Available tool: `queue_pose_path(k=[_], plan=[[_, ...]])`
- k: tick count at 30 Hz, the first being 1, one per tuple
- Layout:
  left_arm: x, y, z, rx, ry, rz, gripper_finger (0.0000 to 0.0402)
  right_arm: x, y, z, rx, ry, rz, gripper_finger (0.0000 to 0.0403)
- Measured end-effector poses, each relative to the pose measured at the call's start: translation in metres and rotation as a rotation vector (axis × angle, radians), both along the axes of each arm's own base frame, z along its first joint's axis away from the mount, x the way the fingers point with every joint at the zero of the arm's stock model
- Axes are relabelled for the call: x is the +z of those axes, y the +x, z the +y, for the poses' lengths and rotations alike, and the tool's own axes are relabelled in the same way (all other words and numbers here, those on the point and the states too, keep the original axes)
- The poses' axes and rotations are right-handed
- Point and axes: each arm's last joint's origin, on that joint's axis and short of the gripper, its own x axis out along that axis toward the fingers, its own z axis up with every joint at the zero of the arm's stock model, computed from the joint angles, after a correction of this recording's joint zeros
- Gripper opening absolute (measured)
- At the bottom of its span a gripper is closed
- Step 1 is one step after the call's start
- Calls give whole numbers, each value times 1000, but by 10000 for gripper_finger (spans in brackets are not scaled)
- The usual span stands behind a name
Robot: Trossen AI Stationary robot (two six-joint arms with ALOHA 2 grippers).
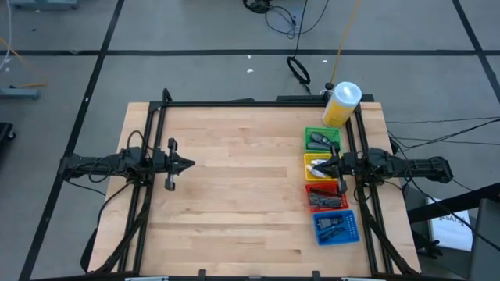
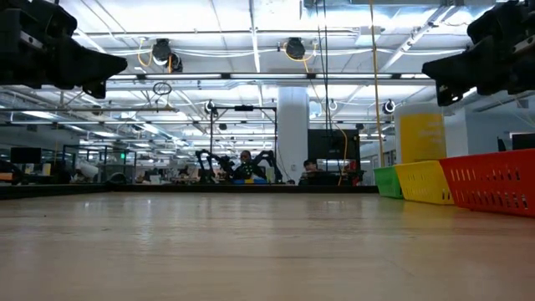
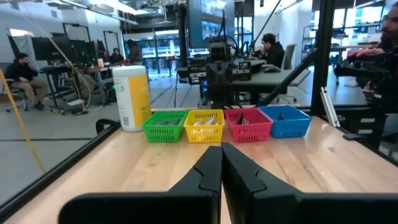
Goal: Pick & Place Travel size toiletries
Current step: Return to Home Position
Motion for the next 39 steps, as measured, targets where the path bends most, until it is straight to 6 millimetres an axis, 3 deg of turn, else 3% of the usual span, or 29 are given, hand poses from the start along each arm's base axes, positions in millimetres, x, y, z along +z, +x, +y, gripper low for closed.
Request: queue_pose_path(k=[39], plan=[[0,0,0,-1,0,-1,10,5,1,0,2,29,-49,4]])
